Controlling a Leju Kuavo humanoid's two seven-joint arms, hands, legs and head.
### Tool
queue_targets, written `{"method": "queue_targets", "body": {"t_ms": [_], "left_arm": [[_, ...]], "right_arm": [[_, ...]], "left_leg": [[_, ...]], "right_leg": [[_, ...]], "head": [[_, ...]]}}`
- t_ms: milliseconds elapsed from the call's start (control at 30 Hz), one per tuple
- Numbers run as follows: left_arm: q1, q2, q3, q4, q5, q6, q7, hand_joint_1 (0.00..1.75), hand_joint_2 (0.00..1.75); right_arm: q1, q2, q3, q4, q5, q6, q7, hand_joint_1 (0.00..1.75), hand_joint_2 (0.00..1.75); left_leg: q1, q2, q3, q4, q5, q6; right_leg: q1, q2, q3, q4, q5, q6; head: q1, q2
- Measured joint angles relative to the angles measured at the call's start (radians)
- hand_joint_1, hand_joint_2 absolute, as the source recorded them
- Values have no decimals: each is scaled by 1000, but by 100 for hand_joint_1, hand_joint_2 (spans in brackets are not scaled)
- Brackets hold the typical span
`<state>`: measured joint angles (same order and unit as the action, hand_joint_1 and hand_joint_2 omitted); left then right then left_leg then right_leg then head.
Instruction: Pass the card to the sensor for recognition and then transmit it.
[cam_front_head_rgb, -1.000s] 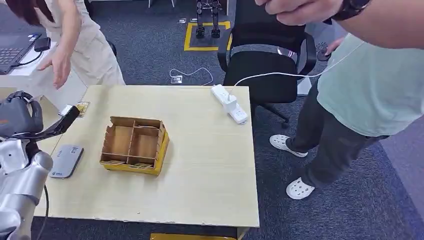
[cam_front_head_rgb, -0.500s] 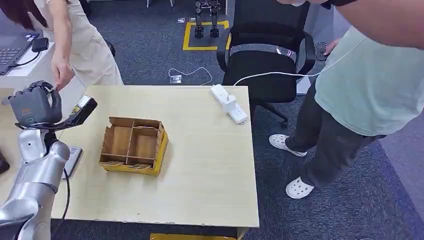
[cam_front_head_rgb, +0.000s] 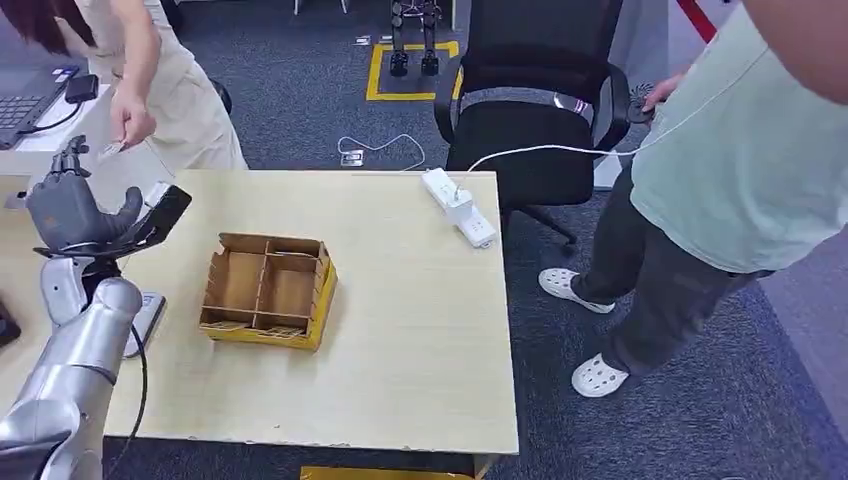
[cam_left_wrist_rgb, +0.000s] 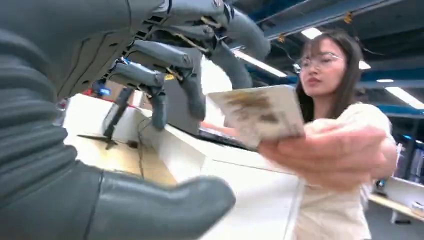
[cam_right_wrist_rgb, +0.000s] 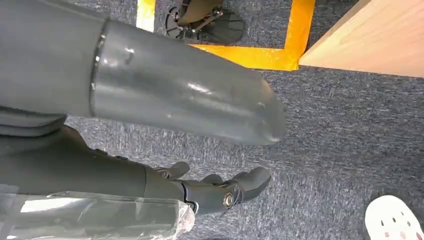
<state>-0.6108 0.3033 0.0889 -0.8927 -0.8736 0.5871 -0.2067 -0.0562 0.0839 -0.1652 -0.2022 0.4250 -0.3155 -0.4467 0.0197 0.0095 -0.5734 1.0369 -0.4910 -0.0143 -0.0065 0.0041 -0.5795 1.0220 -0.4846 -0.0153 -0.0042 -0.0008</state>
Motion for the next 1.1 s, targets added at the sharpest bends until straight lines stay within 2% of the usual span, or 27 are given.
{"method": "queue_targets", "body": {"t_ms": [367, 400, 433, 467, 500, 533, 600, 733, 800, 867, 933, 1100], "left_arm": [[30, 29, -41, -59, 16, -41, 5, 0, 175], [32, 30, -42, -60, 30, -64, 1, 0, 175], [38, 37, -49, -67, 67, -122, -16, 0, 175], [51, 48, -58, -82, 123, -212, -43, 0, 175], [77, 63, -70, -107, 193, -334, -79, 0, 175], [119, 99, -87, -148, 268, -475, -117, 0, 175], [227, 176, -104, -243, 382, -646, -158, 0, 175], [501, 405, -94, -484, 579, -879, -204, 0, 175], [617, 496, -53, -605, 653, -974, -214, 0, 175], [690, 559, -21, -707, 695, -1030, -216, 0, 175], [733, 607, -8, -797, 704, -1054, -210, 0, 175], [766, 665, -8, -915, 686, -1043, -198, 0, 175]], "right_arm": [[0, 0, -11, 0, 4, 0, 1, 0, 0], [0, 0, -11, 0, 3, 0, 0, 0, 0], [0, 0, -13, 0, 2, 1, -6, 0, 0], [0, 0, -16, 0, 0, 2, -10, 0, 0], [0, 0, -19, 0, -1, 6, -16, 0, 0], [1, -1, -22, 0, -3, 12, -22, 0, 0], [7, -4, -32, 0, -8, 16, -31, 0, 0], [29, -15, -47, 2, -6, 16, -38, 0, 0], [30, -21, -57, 2, 1, 16, -34, 0, 0], [28, -24, -61, 1, 3, 15, -32, 0, 0], [22, -24, -66, 1, 5, 16, -25, 0, 0], [16, -24, -72, 1, 9, 16, -24, 0, 0]], "left_leg": [[0, 0, 0, 0, 0, 0], [0, 0, 0, 0, 0, 0], [0, 0, 0, 0, 0, 0], [0, 0, 0, 0, 0, 0], [0, 2, 0, -1, 0, 0], [0, 5, 1, -1, -1, 0], [0, 14, 2, -1, -3, -2], [1, 18, 1, -2, -5, -5], [1, 13, 0, -2, -5, -4], [1, 6, -2, -2, -5, -4], [1, 1, -2, -2, -4, -4], [1, -1, -1, -2, -3, -2]], "right_leg": [[0, 0, 0, 0, 0, 0], [0, 0, 0, 0, 0, 0], [0, 0, 0, 0, 0, 0], [0, 0, 0, 0, 0, 0], [0, 2, 1, 0, 0, 0], [0, 5, 0, 0, 0, 0], [0, 15, -1, 1, 0, 0], [1, 19, -5, 1, -2, -2], [1, 14, -6, 0, -4, -1], [1, 7, -4, 0, -5, 0], [1, 1, -2, 0, -5, 0], [1, -1, 0, 0, -3, -1]], "head": [[0, 0], [0, 0], [0, 0], [0, 0], [1, 0], [0, 0], [0, 0], [-2, 0], [-2, 0], [-2, 0], [0, 0], [-1, 0]]}}
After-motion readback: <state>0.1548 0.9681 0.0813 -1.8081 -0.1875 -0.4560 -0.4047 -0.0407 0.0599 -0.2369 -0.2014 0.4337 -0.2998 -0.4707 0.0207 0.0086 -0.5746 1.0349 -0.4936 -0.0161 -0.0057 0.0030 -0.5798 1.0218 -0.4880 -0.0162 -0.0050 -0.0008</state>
